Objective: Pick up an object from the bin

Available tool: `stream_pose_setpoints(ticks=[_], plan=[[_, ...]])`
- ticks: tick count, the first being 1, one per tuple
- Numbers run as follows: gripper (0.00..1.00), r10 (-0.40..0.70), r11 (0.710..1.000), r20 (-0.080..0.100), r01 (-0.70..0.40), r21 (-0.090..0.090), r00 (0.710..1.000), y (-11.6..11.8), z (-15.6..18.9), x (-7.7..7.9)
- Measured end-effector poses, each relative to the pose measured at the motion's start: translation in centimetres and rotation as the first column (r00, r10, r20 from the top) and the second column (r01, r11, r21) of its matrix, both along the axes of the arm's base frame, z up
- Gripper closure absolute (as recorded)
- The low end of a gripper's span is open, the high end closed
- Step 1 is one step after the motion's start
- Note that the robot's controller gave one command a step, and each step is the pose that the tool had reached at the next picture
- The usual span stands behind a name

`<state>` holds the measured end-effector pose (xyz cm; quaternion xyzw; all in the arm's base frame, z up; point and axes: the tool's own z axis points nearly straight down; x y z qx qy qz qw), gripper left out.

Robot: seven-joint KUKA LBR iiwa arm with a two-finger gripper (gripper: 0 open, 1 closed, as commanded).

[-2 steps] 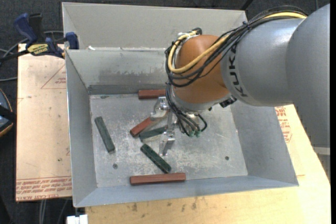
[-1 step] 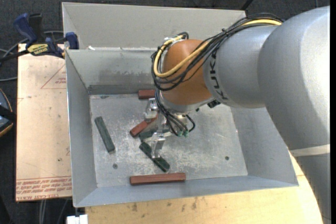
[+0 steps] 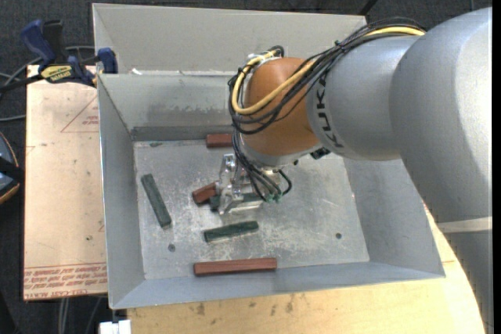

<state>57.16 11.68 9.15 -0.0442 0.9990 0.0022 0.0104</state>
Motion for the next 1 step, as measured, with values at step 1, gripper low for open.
stream_pose_setpoints(ticks=[1], plan=[[1.0,0.0,1.0,0.0,0.0,0.0,1.0,0.0,0.0,0.0]])
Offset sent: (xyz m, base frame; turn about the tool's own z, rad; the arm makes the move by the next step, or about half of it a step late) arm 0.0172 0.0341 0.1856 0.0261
